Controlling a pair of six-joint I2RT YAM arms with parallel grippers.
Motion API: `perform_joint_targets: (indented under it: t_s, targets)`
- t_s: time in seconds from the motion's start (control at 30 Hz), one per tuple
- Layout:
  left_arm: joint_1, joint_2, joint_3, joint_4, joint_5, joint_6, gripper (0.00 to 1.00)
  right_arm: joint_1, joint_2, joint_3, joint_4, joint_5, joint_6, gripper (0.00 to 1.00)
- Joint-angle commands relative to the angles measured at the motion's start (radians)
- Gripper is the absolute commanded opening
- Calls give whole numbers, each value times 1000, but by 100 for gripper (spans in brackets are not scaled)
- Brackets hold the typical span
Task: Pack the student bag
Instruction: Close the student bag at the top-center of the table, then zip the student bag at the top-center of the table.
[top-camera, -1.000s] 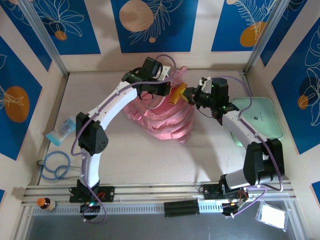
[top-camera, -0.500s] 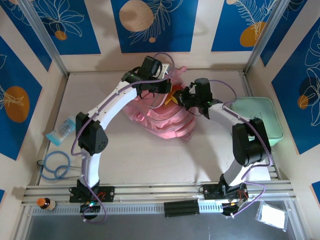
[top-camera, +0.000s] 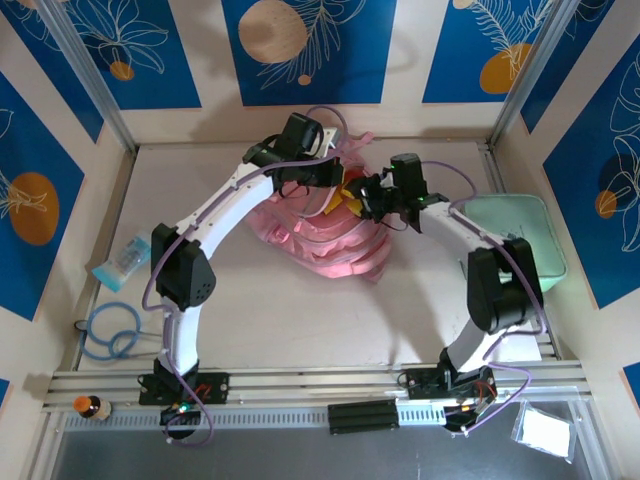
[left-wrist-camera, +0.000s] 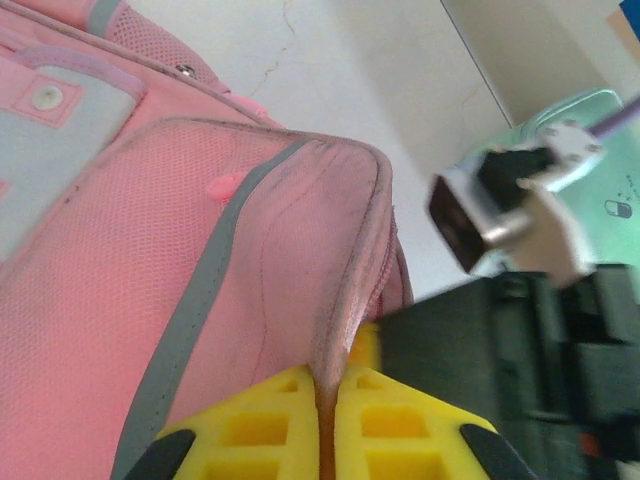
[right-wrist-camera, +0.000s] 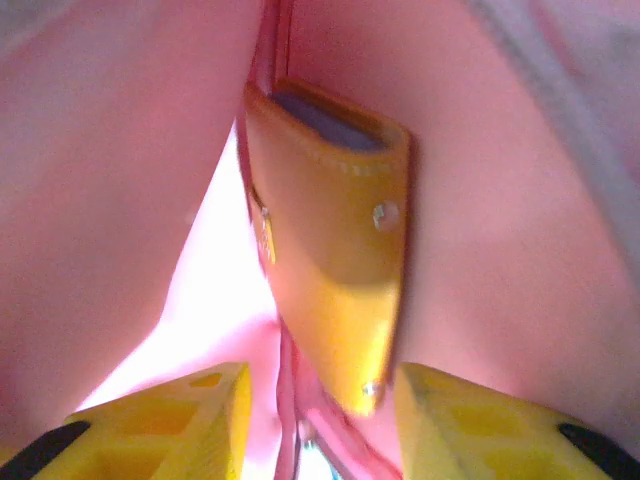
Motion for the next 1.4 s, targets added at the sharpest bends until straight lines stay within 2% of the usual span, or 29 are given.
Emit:
perform_joint_targets:
  t_s: [0.0,0.07,0.2,0.3,0.43,0.6,0.73,0.93,1.07,1.37]
  targets:
    - [10,-66,3,108,70,-5,14,-34,-120,-80,-56,-3,-15,45]
    - [10,-72,-17,105,89,6,23,-54,-183,-133,-82,34,-34,49]
    - [20,-124,-121,114,113,21,51,-96,-301,-204,-170,129,-103,58]
    - [48,-196,-252,157,127,-6,57,-111,-353,-219,-225,185,-159,62]
    - [119,-305,-476,235,112,-118,61,-100,-375,-212,-255,219,-221,66]
    - [199,-395,-688,306,96,-260,62,-41,-371,-172,-286,293,-275,67]
    - [231,-412,-779,375,110,-353,62,7,-345,-128,-309,332,-296,67]
    - [234,-370,-794,442,152,-420,55,43,-316,-96,-319,345,-306,66]
    - [234,-336,-780,452,166,-436,47,62,-315,-86,-331,362,-317,65]
    - [234,-279,-755,462,193,-455,37,87,-312,-85,-347,391,-326,65]
